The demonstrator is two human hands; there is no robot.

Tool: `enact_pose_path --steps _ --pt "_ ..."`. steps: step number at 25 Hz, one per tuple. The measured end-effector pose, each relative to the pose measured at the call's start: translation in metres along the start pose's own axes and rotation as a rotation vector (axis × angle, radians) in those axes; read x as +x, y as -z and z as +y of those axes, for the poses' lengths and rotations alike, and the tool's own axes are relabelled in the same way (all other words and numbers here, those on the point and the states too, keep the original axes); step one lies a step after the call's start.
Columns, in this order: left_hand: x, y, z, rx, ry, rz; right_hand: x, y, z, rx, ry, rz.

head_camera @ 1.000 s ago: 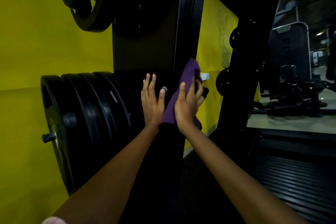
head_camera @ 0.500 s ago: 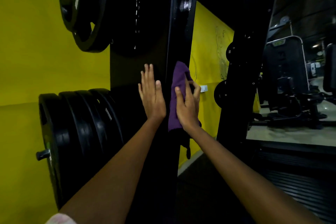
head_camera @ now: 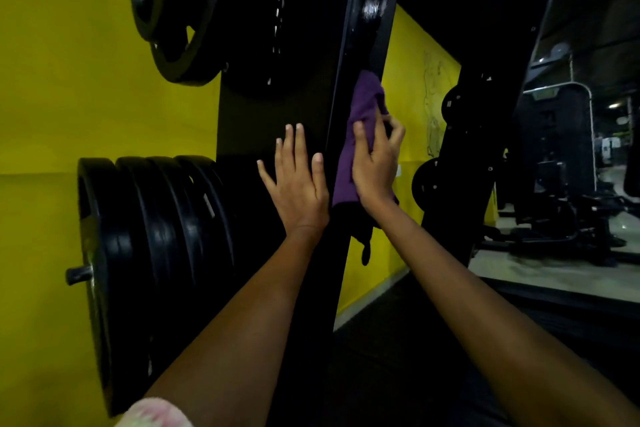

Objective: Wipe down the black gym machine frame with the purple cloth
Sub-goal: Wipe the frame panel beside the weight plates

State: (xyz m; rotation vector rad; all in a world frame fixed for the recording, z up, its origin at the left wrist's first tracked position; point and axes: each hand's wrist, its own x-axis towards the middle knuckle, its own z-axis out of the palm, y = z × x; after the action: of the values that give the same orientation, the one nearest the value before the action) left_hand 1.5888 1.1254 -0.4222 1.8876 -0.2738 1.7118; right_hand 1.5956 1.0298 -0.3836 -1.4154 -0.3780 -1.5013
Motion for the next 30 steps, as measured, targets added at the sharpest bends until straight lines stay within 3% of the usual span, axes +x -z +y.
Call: enact_pose_path --steps 2,3,6,8,10,14,15,19,21,23,27,28,30 --pt "-0.002 0.001 0.001 0.010 0.001 -0.021 0.027 -0.003 -0.014 0.041 -0.200 0.017" --pt "-0.002 0.002 0.001 0.017 -0.007 -0.023 0.033 -0.003 -0.023 0.020 -0.167 0.025" --pt "0.001 0.002 0.000 0.030 -0.016 -0.014 0.019 -0.001 -0.029 -0.044 0.187 0.019" --pt "0.001 0.002 0.001 0.026 -0.010 -0.011 0.007 0.002 -0.015 -0.036 0.262 -0.051" --pt "0.000 0.002 0.002 0.028 -0.017 -0.001 0.017 0.005 -0.005 -0.011 0.174 -0.096" --pt "0.000 0.002 0.002 0.017 -0.022 0.005 0.075 0.006 -0.035 0.038 -0.246 -0.066" --pt "0.000 0.002 0.003 0.016 -0.024 0.006 0.085 0.006 -0.046 0.016 -0.250 -0.059" --pt "-0.001 0.001 0.002 0.023 -0.036 0.007 0.062 0.005 -0.053 -0.038 0.202 -0.062" --pt "0.000 0.000 0.001 0.019 -0.035 0.003 0.044 0.006 -0.037 -0.006 0.291 -0.094" --pt "0.000 0.000 0.002 0.034 -0.048 0.007 0.049 0.008 -0.035 0.056 0.147 -0.096" --pt "-0.001 0.000 0.000 0.081 -0.085 -0.009 0.106 0.006 -0.069 0.093 -0.440 -0.023" --pt "-0.002 0.000 0.000 0.094 -0.091 -0.012 0.117 0.006 -0.081 0.078 -0.461 -0.022" --pt "0.000 0.001 0.001 0.118 -0.106 -0.020 0.121 0.007 -0.094 0.014 -0.298 -0.039"
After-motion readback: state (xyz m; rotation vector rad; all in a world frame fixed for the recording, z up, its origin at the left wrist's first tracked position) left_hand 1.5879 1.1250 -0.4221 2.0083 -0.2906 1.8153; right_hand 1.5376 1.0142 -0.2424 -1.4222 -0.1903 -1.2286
